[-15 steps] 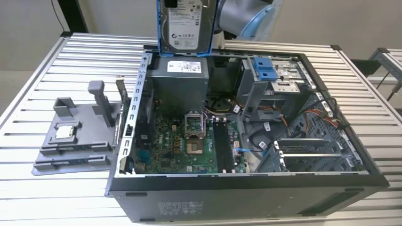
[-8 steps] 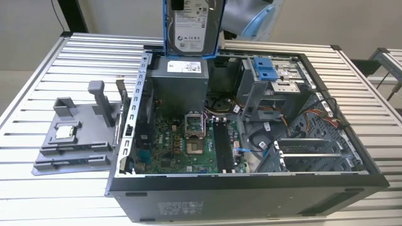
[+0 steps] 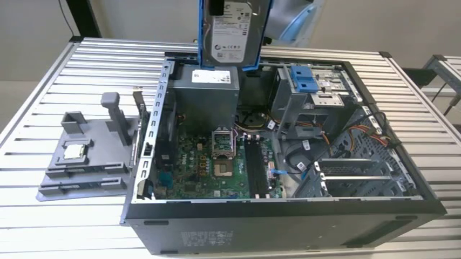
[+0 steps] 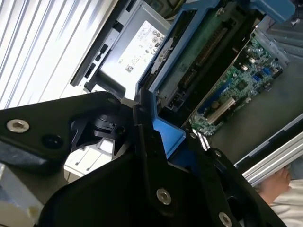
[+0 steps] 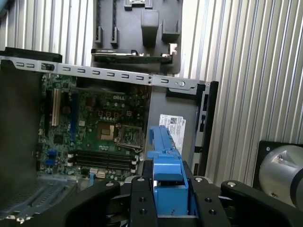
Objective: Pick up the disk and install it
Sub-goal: 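Pick up the disk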
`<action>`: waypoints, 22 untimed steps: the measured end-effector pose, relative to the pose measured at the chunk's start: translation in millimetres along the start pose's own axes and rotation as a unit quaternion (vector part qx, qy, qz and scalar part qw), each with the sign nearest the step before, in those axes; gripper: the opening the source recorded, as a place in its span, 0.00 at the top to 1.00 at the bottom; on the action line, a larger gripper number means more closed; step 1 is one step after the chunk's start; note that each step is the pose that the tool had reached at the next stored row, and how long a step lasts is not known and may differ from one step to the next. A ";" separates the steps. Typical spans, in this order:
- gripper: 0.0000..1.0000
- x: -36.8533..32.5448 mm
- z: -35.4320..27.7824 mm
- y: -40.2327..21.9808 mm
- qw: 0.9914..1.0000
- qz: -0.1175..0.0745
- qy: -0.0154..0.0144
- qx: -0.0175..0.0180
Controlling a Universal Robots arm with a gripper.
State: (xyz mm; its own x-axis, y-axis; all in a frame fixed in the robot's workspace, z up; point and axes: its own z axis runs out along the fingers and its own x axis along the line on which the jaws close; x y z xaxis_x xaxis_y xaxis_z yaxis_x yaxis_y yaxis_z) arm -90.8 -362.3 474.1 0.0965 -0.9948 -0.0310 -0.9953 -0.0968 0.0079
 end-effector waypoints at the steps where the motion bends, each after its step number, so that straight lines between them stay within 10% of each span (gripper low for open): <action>1: 1.00 1.2 0.2 -2.5 1.000 0.000 0.000 0.000; 22: 1.00 21.6 0.8 -23.4 1.000 0.003 0.000 0.000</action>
State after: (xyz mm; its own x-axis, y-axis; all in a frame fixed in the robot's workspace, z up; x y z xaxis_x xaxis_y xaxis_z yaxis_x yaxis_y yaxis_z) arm -65.4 -381.5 472.4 0.0902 -0.9955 -0.0303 -0.9959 -0.0905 0.0080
